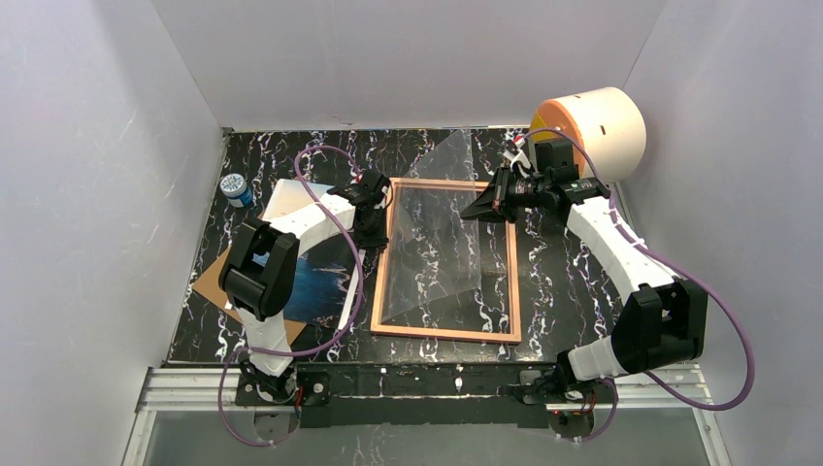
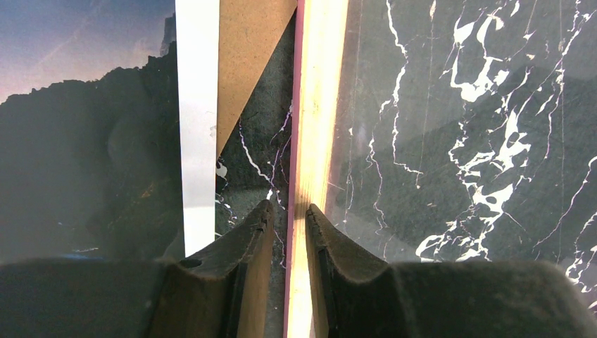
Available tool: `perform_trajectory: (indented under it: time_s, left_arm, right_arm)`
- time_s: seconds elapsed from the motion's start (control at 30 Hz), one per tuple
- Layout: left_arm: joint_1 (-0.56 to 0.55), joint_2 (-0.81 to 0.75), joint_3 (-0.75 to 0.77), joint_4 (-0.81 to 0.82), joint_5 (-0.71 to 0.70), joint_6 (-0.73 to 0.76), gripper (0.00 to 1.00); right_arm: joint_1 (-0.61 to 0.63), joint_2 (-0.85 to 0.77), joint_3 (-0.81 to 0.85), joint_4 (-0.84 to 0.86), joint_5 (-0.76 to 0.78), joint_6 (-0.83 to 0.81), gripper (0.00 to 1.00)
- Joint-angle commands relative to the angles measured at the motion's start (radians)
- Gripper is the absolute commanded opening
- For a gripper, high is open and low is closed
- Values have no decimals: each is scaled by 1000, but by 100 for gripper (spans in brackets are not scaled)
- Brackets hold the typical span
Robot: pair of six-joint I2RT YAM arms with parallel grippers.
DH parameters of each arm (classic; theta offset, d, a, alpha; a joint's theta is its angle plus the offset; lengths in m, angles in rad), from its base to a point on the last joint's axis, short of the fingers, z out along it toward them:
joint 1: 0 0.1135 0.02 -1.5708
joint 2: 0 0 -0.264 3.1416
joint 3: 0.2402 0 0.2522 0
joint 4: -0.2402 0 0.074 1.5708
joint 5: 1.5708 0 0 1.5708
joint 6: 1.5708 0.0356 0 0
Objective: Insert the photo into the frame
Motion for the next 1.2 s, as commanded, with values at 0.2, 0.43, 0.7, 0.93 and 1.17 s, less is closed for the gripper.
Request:
perform_trajectory:
  time_s: [0.2,0.43,0.7,0.93,1.17]
  left_arm:
    - [4,44,-7,-16,-25,1,21]
    - [4,50,-4,-16,-23,2,21]
    - [4,54,-2,-16,-31,1,21]
    - [5,58,8,-22,-36,1,21]
    - [5,60,8,-26,-35,0,21]
  right_arm:
    - [1,0,-40,69,-30,31,1]
    - [1,-23,-112,53,-9,-19,1]
    - [0,-69,-170,47,36,-20,1]
    - [-6,-98,-172,14,103,-61,30]
    - [-10,-74,-180,73,64,-63,43]
